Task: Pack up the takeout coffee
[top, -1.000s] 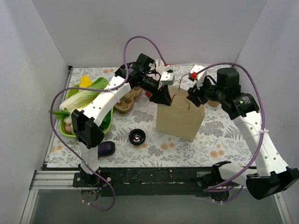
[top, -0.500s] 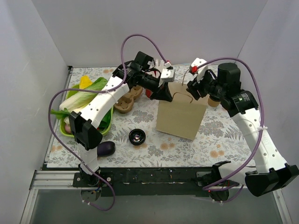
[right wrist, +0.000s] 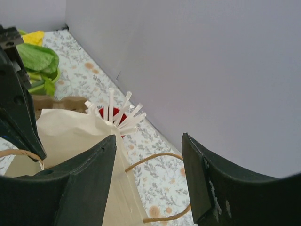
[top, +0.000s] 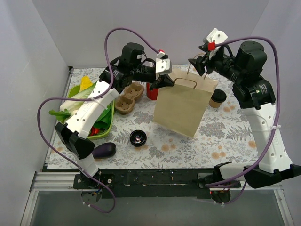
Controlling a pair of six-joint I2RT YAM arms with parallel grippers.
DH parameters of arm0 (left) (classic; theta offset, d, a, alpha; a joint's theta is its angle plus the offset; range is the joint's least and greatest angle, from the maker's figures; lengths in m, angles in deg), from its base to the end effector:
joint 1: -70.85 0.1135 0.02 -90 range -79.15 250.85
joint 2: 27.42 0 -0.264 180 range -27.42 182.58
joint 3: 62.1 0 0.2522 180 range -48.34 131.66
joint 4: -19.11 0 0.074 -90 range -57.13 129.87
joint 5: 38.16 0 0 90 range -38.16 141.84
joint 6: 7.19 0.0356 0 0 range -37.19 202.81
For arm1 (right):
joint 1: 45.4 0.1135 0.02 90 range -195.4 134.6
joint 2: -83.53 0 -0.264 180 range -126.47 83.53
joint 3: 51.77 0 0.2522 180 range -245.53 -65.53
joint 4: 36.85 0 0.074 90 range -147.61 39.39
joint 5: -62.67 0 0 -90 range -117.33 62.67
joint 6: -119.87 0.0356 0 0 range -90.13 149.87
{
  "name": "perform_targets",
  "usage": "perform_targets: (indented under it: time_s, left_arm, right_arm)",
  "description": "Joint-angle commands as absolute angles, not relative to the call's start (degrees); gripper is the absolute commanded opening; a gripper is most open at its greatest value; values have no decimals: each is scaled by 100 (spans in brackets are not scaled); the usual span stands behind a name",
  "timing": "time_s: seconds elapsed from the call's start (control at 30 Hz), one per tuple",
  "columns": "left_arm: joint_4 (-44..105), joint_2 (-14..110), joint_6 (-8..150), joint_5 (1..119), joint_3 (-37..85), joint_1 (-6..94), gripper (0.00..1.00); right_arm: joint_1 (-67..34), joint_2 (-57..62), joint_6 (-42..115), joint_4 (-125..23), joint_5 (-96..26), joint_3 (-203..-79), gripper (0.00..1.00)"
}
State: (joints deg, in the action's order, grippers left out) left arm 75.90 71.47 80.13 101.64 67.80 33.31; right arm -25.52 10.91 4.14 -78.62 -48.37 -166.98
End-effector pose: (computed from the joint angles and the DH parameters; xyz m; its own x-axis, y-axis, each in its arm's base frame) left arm 0.2723 -0.2435 0.4621 -0.3884 0.2604 -0.8840 0.9215 0.1050 -0.3739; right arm 0.2157 0.0916 0.5377 0.2965 -0.3237 -0.8985 -0.5842 0.6828 -0.4387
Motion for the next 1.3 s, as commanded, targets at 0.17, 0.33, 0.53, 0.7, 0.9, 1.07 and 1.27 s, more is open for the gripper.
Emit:
perform_targets:
  time_s: [0.17, 0.33, 0.53, 0.7, 0.9, 1.07, 1.27]
  left_arm:
    - [6901, 6120, 8254, 9474, 5566, 3332, 4]
    - [6575, 5547, 8115, 9324, 4184, 3332, 76]
    - [6382, 5441, 7640, 9113, 4420, 3332, 88]
    - [5706, 5291, 7052, 8534, 4561, 3332, 90]
    - [5195, 5546, 6208, 6706, 4965, 3533, 93]
    - [5274, 5529, 5987, 6415, 4642, 3639, 94]
    - [5344, 5423, 5934, 6441, 4377, 3648, 94]
  right_arm:
    - [-2615, 1040, 430, -7355, -4385, -17242, 66]
    - [-2633, 1242, 421, -7355, -4368, -16618, 66]
    - [-2800, 1339, 473, -7390, -4271, -16292, 67]
    - [-3160, 1374, 500, -7626, -4385, -15791, 67]
    - [-4012, 1015, 194, -8206, -4289, -15370, 65]
    - [-4907, 251, 96, -8988, -3990, -15246, 70]
    - [-5296, -620, 175, -9201, -3840, -15395, 78]
